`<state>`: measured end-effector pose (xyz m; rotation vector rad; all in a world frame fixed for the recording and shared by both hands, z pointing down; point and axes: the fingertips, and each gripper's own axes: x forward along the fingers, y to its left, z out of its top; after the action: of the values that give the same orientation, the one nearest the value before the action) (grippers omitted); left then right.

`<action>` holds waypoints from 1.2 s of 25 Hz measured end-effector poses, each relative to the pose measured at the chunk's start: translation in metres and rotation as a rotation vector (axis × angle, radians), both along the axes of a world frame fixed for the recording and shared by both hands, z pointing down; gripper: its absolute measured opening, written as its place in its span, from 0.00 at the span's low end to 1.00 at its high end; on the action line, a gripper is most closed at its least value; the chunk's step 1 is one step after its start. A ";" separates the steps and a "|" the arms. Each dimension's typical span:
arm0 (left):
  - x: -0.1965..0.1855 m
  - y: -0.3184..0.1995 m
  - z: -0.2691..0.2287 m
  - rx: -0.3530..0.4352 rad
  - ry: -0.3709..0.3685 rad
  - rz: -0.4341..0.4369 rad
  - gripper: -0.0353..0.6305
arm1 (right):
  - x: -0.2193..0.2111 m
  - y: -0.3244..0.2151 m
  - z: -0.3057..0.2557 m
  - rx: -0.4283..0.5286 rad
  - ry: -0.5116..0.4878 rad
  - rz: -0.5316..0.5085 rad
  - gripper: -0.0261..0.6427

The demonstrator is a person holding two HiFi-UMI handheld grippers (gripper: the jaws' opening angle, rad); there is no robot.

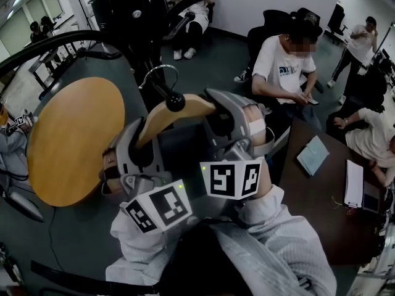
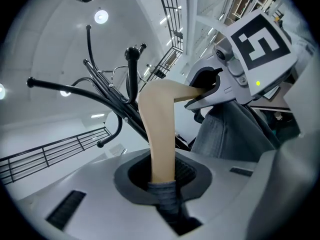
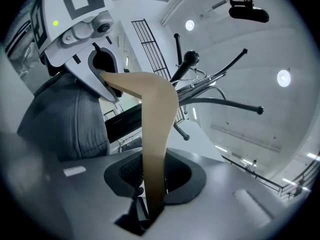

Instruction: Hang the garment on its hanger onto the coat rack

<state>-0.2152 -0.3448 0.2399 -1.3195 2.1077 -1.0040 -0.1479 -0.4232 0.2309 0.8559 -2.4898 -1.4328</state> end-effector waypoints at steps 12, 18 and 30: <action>-0.028 -0.016 0.029 -0.050 0.049 -0.031 0.13 | -0.033 -0.018 0.030 -0.056 0.051 -0.062 0.15; -0.040 -0.019 0.042 -0.068 0.061 -0.025 0.13 | -0.045 -0.021 0.043 -0.084 0.071 -0.067 0.14; -0.032 -0.011 0.039 -0.035 -0.025 0.009 0.13 | -0.040 -0.014 0.044 -0.111 0.071 -0.111 0.17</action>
<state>-0.2475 -0.3555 0.2788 -1.3248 2.0729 -1.0528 -0.1882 -0.4370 0.2744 0.6447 -2.5717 -1.3175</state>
